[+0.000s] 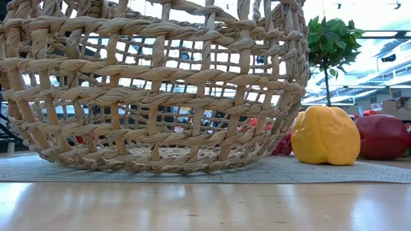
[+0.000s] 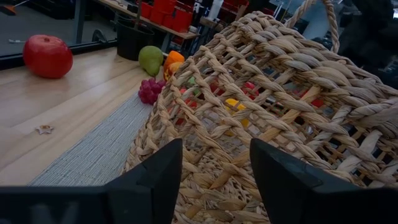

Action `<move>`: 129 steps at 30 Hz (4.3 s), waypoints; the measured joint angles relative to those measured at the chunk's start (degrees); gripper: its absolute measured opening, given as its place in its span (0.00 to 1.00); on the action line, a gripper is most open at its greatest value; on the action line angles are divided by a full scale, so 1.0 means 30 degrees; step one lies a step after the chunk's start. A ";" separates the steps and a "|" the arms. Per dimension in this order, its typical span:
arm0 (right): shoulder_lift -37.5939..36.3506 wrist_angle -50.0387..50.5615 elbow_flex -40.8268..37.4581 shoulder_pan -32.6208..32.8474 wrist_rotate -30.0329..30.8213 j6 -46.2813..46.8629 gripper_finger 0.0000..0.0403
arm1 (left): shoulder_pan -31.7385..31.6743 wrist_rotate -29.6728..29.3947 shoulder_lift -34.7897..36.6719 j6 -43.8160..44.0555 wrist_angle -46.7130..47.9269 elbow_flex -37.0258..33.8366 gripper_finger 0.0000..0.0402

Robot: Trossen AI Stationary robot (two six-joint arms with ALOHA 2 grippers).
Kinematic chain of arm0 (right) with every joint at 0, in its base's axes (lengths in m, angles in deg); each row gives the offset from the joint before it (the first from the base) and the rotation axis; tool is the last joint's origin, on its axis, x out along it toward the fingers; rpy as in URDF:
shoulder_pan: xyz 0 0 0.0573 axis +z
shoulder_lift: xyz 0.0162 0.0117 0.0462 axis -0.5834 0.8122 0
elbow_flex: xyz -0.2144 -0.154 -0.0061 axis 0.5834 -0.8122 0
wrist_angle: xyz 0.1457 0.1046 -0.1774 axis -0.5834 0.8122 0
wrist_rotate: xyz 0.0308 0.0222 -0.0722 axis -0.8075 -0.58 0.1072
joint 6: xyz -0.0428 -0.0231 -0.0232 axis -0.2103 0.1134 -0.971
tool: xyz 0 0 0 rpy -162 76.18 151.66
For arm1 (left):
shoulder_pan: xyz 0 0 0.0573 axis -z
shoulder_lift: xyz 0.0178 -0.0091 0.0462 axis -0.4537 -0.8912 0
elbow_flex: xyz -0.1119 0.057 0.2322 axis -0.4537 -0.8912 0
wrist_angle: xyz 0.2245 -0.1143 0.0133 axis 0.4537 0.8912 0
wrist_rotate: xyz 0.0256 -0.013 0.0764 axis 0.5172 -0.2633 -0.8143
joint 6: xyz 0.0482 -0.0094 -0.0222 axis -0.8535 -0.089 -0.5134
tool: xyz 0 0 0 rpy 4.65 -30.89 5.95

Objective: Build produce basket
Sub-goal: Put the red mango into the brown basket

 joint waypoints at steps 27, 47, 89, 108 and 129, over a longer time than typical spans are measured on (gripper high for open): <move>-0.3432 -1.1002 0.0007 -0.4759 -0.0232 -0.6702 0.67 | -0.0001 0.0000 0.0000 -0.0007 0.0000 -0.0006 0.49; -0.3854 -1.5016 0.0007 -0.6821 0.5531 -1.7984 0.67 | 0.0006 0.0000 0.0000 0.0000 0.0000 -0.0006 0.48; -0.0802 -2.1133 0.0022 -0.6278 0.8938 -4.2790 0.67 | 0.0002 -0.0015 0.0007 0.0000 -0.0120 -0.0006 0.49; -0.0080 -2.4235 0.0007 -0.6450 0.6794 -3.7497 0.68 | 0.0002 -0.0007 0.0005 -0.0007 -0.0219 -0.0006 0.49; -0.0081 -2.4050 0.0007 -0.9816 -0.2856 -2.1001 0.68 | 0.0006 -0.0007 0.0007 -0.0007 -0.0236 -0.0006 0.49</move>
